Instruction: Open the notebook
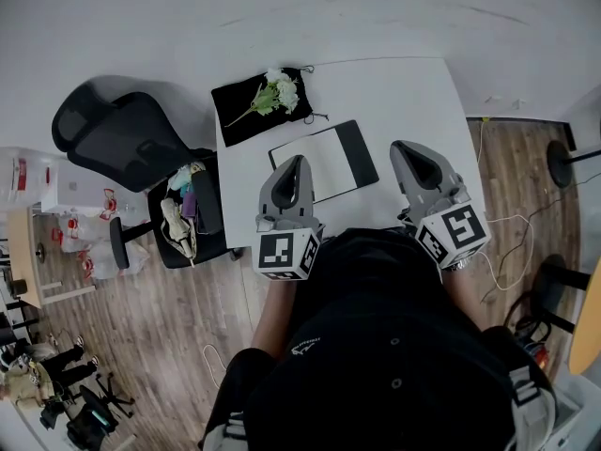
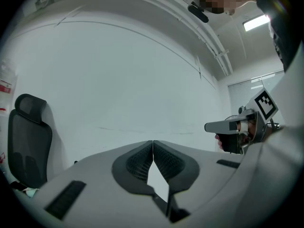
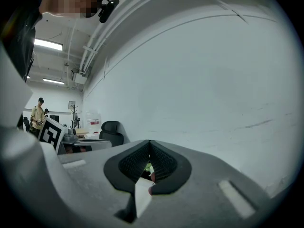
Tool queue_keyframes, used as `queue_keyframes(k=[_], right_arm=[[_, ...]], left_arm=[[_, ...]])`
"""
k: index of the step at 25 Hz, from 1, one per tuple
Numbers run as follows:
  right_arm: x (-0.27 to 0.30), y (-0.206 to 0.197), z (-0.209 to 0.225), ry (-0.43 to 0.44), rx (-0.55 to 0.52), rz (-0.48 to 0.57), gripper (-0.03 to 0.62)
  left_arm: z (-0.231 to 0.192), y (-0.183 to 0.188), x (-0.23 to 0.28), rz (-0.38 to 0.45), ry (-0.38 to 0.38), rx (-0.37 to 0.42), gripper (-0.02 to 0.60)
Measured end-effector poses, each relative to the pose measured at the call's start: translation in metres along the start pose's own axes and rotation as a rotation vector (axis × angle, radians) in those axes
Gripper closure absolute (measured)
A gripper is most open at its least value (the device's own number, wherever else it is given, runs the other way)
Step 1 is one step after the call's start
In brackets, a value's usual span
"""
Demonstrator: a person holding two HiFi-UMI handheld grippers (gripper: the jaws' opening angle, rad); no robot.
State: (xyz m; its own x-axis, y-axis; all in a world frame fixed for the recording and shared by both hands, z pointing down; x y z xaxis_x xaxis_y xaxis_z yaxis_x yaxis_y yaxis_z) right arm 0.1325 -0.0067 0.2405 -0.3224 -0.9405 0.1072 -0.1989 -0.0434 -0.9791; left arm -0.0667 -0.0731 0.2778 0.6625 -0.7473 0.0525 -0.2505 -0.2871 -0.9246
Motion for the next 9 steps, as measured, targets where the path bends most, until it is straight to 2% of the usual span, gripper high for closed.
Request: queue_keyframes(k=[9], right_arm=[[-0.0024, -0.0021, 0.0013, -0.003, 0.004, 0.003, 0.589]], left_arm=[[0.0044, 0.0009, -0.0011, -0.003, -0.009, 0.023, 0.575]])
Point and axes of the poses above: the fingertips, and each gripper's own axes: x forward along the fingers, z to its right, y out of its top, the point moved 6 cm from there along -x, backward along the fingers, and after that the axes turned 14 degrees about -x, right-handed, at the moved point
